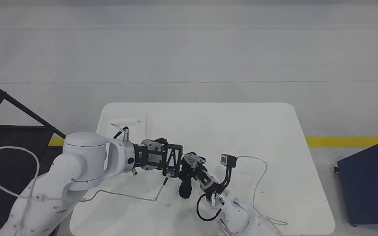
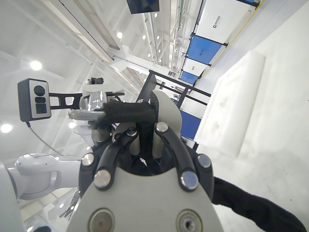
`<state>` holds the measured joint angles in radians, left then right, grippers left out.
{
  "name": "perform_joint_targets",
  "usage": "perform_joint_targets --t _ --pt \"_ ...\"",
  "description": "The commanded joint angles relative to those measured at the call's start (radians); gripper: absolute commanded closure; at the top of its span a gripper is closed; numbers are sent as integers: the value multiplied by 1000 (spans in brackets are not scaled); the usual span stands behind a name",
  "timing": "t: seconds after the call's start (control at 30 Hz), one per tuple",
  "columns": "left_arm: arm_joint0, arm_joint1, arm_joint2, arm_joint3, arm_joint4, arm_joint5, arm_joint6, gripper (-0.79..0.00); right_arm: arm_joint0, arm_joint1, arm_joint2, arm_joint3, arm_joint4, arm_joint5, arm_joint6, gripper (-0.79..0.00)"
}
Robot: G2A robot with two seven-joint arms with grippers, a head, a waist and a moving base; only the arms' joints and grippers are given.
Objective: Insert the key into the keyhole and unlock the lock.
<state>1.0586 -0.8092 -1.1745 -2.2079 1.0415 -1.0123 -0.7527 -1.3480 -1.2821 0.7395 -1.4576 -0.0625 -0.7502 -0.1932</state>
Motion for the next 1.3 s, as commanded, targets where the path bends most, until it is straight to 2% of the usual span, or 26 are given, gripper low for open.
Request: perform_joint_targets --t 0.0,0.27,0.53,0.63,0.9,1.27 --pt "-26 9 36 5 -28 0 -20 0 0 0 0 0 0 0 0 0" --pt "-199 53 176 73 -156 0 -55 0 0 0 0 0 0 0 0 0" --pt "-410 113 378 112 -237 0 -55 0 0 0 0 0 0 0 0 0" --pt "-490 126 440 126 -289 0 -55 0 0 0 0 0 0 0 0 0" --pt "-630 124 543 159 -422 2 -57 0 0 0 0 0 0 0 0 0" --pt "-713 99 632 190 -507 21 -76 0 0 0 0 0 0 0 0 0"
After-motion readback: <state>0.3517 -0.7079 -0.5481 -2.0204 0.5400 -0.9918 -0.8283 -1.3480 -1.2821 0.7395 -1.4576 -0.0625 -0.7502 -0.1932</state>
